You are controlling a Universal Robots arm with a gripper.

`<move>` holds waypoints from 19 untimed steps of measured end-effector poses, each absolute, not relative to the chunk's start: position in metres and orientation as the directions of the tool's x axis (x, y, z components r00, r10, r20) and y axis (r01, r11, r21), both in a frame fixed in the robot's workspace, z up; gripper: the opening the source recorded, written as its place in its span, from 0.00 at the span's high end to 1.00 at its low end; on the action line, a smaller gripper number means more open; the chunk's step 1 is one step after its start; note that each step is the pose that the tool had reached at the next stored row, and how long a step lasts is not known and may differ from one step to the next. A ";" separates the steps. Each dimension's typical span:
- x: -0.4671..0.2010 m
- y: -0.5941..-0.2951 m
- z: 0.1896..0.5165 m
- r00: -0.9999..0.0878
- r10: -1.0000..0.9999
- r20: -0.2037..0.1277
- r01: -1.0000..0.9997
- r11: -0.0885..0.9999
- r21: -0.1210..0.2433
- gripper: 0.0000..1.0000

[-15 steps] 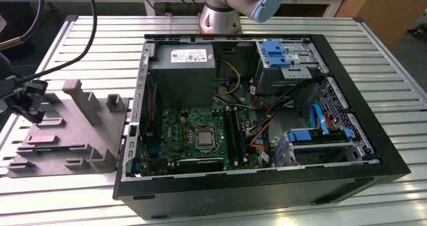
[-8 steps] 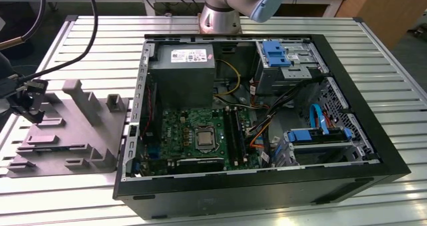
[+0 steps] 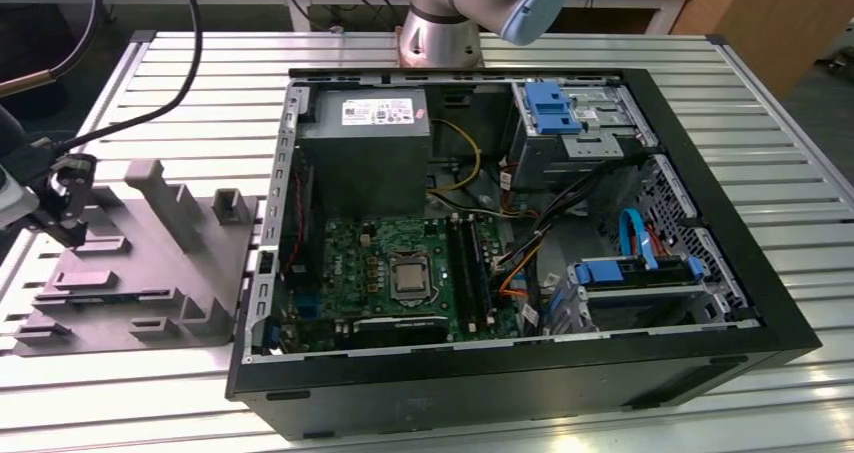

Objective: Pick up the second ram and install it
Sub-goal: 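Pick up the second ram and move it above second insertion slot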

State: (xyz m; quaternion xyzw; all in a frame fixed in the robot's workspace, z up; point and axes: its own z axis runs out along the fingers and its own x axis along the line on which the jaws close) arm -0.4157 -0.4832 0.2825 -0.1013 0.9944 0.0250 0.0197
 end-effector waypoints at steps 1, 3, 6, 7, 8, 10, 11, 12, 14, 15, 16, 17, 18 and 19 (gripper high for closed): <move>-0.416 -0.483 0.282 -0.975 -0.220 -0.044 -0.222 0.974 0.046 0.90; -0.416 -0.483 0.282 -0.966 -0.254 -0.044 -0.256 0.965 0.046 0.90; -0.416 -0.483 0.282 -0.951 -0.306 -0.044 -0.308 0.950 0.046 0.90; -0.416 -0.483 0.282 -0.945 -0.324 -0.044 -0.326 0.944 0.046 0.90; -0.416 -0.483 0.282 -0.939 -0.341 -0.044 -0.343 0.938 0.046 0.90; -0.416 -0.483 0.282 -0.926 -0.375 -0.044 -0.377 0.925 0.046 0.90; -0.416 -0.483 0.282 -0.919 -0.391 -0.044 -0.393 0.918 0.046 0.90; -0.416 -0.483 0.282 -0.912 -0.408 -0.044 -0.410 0.911 0.046 0.90; -0.416 -0.483 0.282 -0.896 -0.442 -0.044 -0.444 0.895 0.046 0.90; -0.416 -0.483 0.281 -0.888 -0.458 -0.044 -0.460 0.887 0.046 0.90; -0.416 -0.483 0.281 -0.880 -0.474 -0.044 -0.476 0.878 0.046 0.90; -0.416 -0.483 0.281 -0.871 -0.489 -0.044 -0.491 0.870 0.046 0.90; -0.416 -0.483 0.281 -0.862 -0.505 -0.044 -0.507 0.861 0.046 0.90; -0.416 -0.483 0.281 -0.853 -0.520 -0.044 -0.522 0.852 0.046 0.90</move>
